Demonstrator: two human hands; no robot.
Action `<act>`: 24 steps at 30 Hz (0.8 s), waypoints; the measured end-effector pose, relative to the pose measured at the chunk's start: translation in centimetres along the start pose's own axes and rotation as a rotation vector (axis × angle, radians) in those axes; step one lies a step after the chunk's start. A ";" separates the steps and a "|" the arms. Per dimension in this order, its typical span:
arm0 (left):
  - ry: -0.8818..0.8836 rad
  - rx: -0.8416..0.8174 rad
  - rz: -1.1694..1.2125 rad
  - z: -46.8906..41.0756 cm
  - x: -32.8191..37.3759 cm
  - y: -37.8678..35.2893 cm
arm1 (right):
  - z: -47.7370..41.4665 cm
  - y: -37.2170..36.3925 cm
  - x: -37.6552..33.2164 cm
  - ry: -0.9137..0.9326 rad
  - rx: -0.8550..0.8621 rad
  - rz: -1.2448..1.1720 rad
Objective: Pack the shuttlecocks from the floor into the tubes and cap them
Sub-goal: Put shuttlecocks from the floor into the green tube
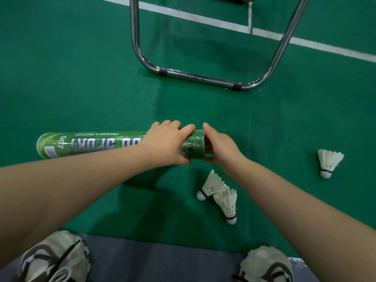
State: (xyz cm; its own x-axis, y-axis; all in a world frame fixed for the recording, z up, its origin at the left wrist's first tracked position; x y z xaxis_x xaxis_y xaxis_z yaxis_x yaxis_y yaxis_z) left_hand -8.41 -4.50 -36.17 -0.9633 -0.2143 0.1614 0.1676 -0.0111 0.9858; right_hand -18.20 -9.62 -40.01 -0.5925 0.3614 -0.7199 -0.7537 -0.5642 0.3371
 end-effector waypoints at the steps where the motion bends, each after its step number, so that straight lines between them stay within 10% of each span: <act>1: -0.002 0.000 -0.007 0.1 -0.2 -0.1 | -0.2 1.4 -0.6 0.082 0.088 0.064; 5: -0.010 -0.014 -0.031 0.6 -0.9 -0.7 | -0.1 4.9 0.9 0.243 0.248 0.483; 11: -0.013 -0.035 -0.051 1.5 -0.9 -1.7 | 0.5 2.5 8.9 0.147 0.001 1.063; 24: 0.036 -0.039 -0.044 1.7 -0.9 -3.1 | 0.8 5.8 2.6 0.123 0.336 0.074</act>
State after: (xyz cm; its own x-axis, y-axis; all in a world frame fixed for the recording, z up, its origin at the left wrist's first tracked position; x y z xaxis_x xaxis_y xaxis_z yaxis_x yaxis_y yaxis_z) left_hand -8.46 -2.61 -39.29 -0.9619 -0.2477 0.1156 0.1341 -0.0590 0.9892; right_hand -24.35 -11.35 -39.43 -0.6254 0.2251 -0.7471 -0.7738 -0.3022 0.5567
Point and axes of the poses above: each hand's wrist, its own z-axis away from the middle knuckle, its own y-axis out of the back of the hand, x = y × z, the point moved 10 cm from there along -z, towards the middle knuckle, and after that the axes turned 12 degrees about x, right-handed, at the moved point
